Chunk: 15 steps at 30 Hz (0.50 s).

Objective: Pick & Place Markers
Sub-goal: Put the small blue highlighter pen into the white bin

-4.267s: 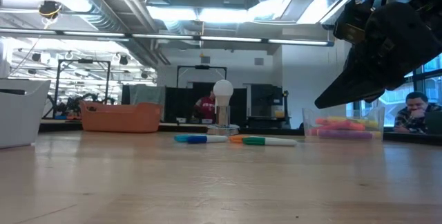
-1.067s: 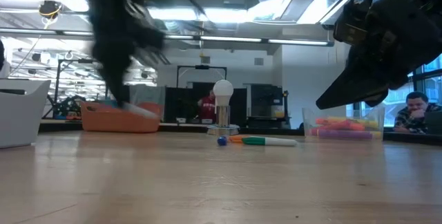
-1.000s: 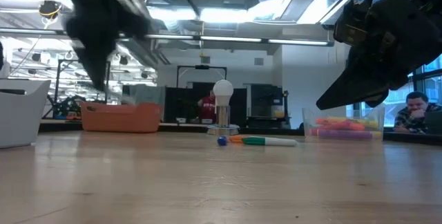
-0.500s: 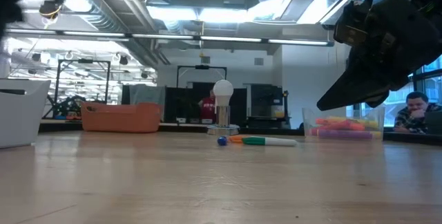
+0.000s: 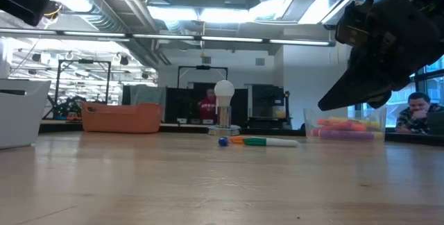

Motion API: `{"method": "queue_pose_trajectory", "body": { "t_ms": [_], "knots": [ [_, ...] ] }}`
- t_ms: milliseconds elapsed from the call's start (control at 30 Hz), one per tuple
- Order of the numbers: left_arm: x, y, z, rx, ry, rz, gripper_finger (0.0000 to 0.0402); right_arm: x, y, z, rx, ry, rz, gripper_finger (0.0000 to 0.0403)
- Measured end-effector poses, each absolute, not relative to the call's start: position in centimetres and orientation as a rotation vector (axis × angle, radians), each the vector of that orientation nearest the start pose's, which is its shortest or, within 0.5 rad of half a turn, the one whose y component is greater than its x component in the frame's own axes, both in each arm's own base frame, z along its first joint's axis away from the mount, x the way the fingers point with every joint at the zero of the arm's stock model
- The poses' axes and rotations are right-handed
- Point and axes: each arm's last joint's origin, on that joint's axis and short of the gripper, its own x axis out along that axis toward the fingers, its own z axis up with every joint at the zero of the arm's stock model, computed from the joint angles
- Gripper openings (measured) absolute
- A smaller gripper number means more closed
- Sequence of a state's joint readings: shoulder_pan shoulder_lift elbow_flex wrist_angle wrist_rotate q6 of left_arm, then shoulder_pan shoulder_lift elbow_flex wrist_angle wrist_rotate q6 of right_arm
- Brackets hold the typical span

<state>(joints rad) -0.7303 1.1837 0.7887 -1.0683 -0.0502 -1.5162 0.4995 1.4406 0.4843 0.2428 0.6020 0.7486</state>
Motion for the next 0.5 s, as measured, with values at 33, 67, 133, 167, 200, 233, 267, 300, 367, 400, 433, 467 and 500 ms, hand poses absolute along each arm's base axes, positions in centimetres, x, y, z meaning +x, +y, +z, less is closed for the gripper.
{"method": "queue_pose_trajectory", "body": {
  "t_ms": [33, 67, 133, 167, 200, 233, 267, 300, 367, 400, 433, 467, 500],
  "knots": [
    [13.5, -11.9, 21.3, -0.668, 1.387, 0.549, 0.0122, 22.3, 10.3, 14.0, 0.353, 0.53, -0.314, 0.0014],
    [13.5, -11.8, 21.3, -0.675, 1.383, 0.553, 0.0127, 22.3, 10.3, 14.0, 0.353, 0.53, -0.314, 0.0014],
    [13.7, -11.6, 21.4, -0.687, 1.372, 0.567, 0.0135, 22.3, 10.3, 14.0, 0.35, 0.525, -0.321, 0.0014],
    [13.9, -11.5, 21.6, -0.685, 1.354, 0.574, 0.0137, 22.3, 10.3, 14.0, 0.348, 0.524, -0.323, 0.0014],
    [14.1, -11.4, 21.8, -0.679, 1.328, 0.577, 0.0139, 22.3, 10.2, 14.0, 0.346, 0.521, -0.329, 0.0014],
    [14.4, -11.2, 22.1, -0.671, 1.292, 0.579, 0.0139, 22.3, 10.2, 14.0, 0.344, 0.517, -0.336, 0.0014],
    [14.8, -11.0, 22.5, -0.662, 1.247, 0.585, 0.014, 22.3, 10.2, 14.0, 0.342, 0.513, -0.342, 0.0014],
    [15.3, -10.7, 22.9, -0.649, 1.192, 0.596, 0.014, 22.3, 10.2, 14.0, 0.341, 0.512, -0.343, 0.0014],
    [16.3, -10.0, 23.9, -0.616, 1.027, 0.64, 0.014, 22.3, 10.1, 14.0, 0.337, 0.513, -0.344, 0.0014],
    [16.9, -9.7, 24.3, -0.601, 0.925, 0.665, 0.014, 22.4, 10.1, 14.0, 0.334, 0.513, -0.343, 0.0014],
    [17.6, -9.4, 24.6, -0.583, 0.827, 0.679, 0.014, 22.4, 10.1, 14.0, 0.329, 0.513, -0.342, 0.0014],
    [18.4, -9.0, 24.8, -0.562, 0.753, 0.682, 0.014, 22.4, 10.1, 14.0, 0.325, 0.514, -0.341, 0.0014],
    [19.2, -8.7, 24.9, -0.539, 0.709, 0.68, 0.0139, 22.4, 10.1, 14.0, 0.326, 0.513, -0.34, 0.0014]
  ]
}}
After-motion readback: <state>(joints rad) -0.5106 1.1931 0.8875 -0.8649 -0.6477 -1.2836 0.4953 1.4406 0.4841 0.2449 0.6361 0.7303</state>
